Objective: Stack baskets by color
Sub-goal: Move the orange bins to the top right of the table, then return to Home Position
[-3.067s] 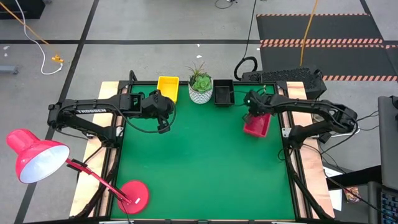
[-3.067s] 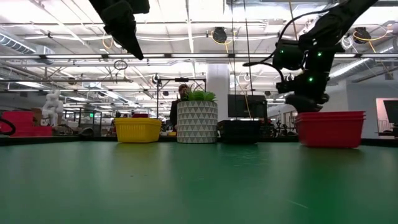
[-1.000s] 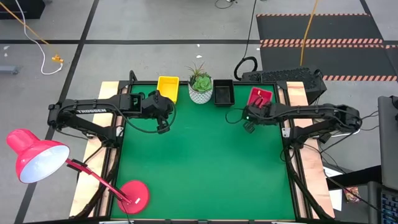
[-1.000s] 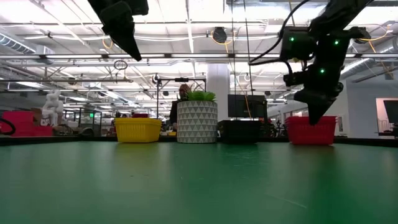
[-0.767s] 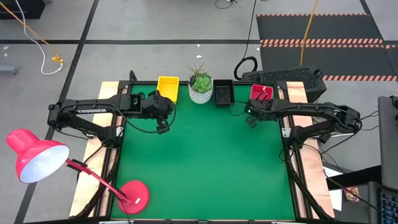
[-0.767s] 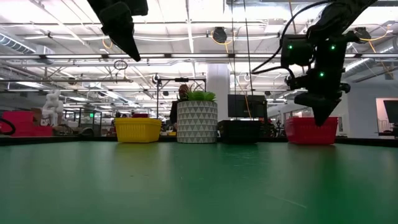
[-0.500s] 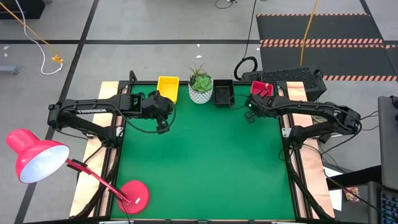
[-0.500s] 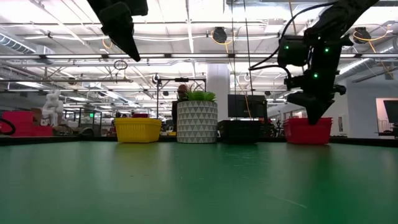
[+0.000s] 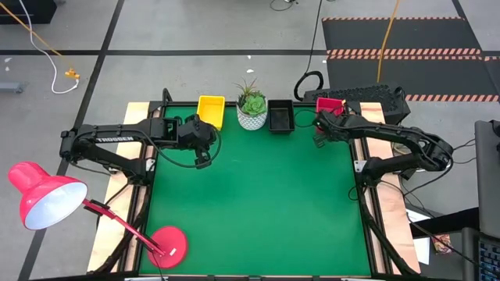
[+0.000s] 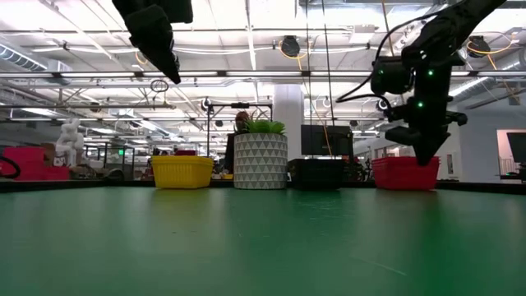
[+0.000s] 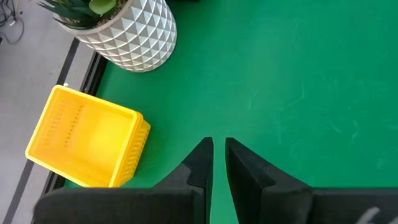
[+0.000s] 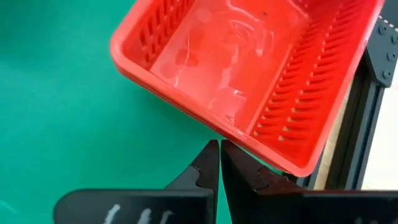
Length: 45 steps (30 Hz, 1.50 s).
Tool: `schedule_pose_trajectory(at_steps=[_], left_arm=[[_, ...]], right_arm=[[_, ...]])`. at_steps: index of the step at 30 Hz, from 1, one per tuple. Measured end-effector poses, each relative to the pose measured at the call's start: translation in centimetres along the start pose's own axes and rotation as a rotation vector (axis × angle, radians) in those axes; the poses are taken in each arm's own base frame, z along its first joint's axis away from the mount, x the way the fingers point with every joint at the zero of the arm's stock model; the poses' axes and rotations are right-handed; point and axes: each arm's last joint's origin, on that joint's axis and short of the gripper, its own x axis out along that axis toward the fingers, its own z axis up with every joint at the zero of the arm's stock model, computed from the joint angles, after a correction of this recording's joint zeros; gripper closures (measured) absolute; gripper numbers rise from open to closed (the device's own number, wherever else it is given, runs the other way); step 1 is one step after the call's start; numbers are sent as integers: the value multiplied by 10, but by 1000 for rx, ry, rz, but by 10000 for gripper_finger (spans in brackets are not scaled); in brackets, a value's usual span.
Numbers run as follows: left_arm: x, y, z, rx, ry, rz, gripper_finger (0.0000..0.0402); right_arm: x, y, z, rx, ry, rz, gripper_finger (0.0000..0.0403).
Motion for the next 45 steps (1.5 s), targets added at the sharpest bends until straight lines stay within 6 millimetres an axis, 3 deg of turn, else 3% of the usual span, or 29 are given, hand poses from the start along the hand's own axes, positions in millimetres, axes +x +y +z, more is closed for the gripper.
schedule_pose_trajectory(at_steps=[10, 14, 18, 22, 28, 33, 37, 45], left_arm=[[0, 0, 1, 32, -12, -3, 355], [1, -3, 7, 42, -95, -85, 355], [9, -5, 1, 46, -289, -124, 355], [18, -1, -17, 4, -467, -123, 355], [3, 3, -52, -55, -723, -161, 355], [-18, 7, -84, -128, -822, -171, 355], [-25, 8, -108, -182, -848, -190, 355], [-18, 4, -149, -283, -930, -227, 355]], right_arm=[[-1, -3, 2, -21, -57, -100, 392], [-11, 7, -1, -58, -49, 86, 391], [-29, 15, -6, -87, -120, 224, 392], [-55, 24, -9, -164, -266, 411, 392], [-103, 38, -12, -446, -579, 881, 392], [-122, 28, -21, -504, -693, 946, 392], [-125, 16, -29, -499, -733, 986, 392], [-94, 2, -63, -343, -885, 1097, 392]])
